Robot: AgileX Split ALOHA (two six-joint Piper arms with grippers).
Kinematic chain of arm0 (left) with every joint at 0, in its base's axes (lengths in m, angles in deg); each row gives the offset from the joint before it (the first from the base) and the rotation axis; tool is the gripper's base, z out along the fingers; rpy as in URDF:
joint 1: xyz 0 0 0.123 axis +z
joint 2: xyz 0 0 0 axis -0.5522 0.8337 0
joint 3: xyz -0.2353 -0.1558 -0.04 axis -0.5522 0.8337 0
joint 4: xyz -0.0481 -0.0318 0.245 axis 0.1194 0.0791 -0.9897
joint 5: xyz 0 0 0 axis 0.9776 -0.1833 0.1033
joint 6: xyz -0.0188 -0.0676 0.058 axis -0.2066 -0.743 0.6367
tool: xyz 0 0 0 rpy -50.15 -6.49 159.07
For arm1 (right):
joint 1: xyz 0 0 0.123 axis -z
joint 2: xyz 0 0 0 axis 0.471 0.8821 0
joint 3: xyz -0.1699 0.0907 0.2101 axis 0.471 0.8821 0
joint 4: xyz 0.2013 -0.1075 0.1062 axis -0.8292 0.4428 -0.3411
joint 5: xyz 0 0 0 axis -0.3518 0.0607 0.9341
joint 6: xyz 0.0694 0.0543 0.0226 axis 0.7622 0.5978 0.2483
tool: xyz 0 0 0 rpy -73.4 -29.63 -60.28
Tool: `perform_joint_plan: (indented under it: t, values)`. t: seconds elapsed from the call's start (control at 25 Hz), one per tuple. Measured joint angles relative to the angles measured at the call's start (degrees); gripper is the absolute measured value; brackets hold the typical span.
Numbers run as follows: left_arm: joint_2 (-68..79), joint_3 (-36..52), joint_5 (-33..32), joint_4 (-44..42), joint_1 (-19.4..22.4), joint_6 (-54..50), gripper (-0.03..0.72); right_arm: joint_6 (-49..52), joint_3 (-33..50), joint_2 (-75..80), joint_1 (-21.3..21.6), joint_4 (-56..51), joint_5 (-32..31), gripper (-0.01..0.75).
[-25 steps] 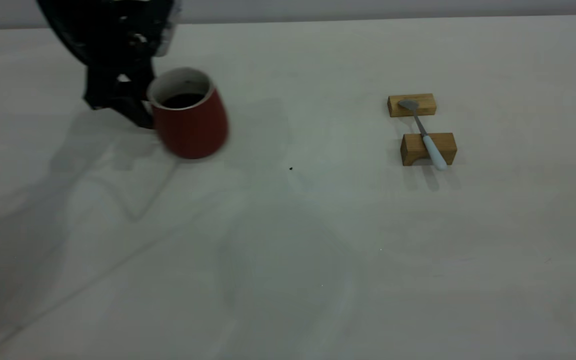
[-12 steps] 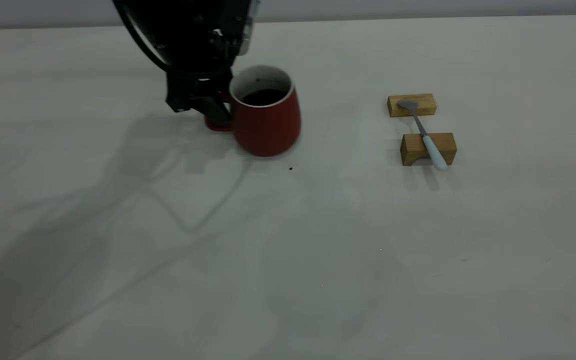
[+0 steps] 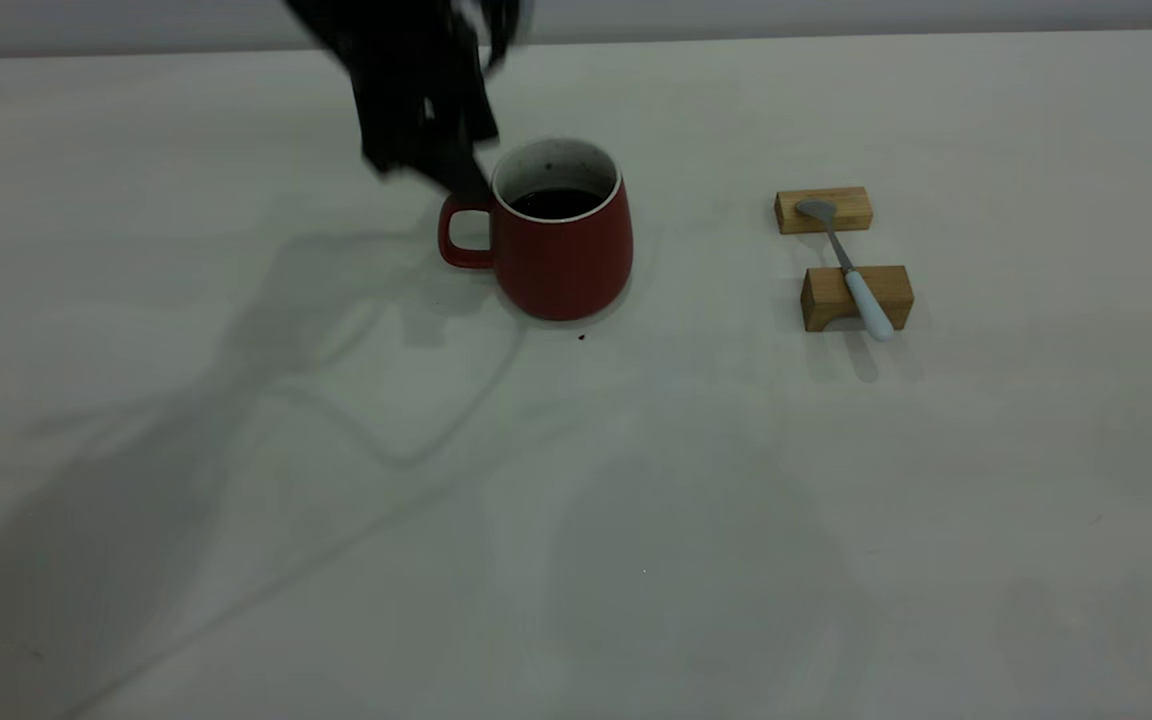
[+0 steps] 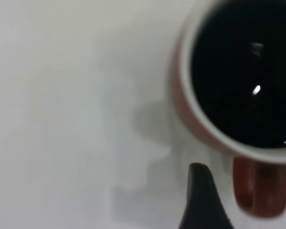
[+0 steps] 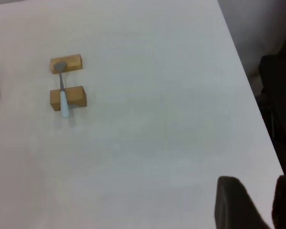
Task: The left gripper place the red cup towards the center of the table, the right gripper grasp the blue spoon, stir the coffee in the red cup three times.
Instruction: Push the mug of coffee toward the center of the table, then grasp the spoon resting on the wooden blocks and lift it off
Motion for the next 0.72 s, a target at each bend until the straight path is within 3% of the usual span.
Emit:
perform_joint_plan:
  t: [0.2,0.44,0.64,0.72]
  values:
    - [-12.41,0.00,-7.61,-8.81,-0.14,-18.33,0.551,0.00,0.00,0.00,0.00,0.00,0.00,0.240]
    - [-31.61,0.00,-19.09,-19.45,-0.14,-51.28,0.551,0.00,0.00,0.00,0.00,0.00,0.00,0.240]
    - [-45.21,0.09,-31.10,-27.15,-0.14,-72.61,0.551,0.07,0.00,0.00,0.00,0.00,0.00,0.240]
    - [-49.23,0.23,-31.10,-29.04,-0.14,-78.17,0.551,0.07,0.00,0.00,0.00,0.00,0.00,0.240]
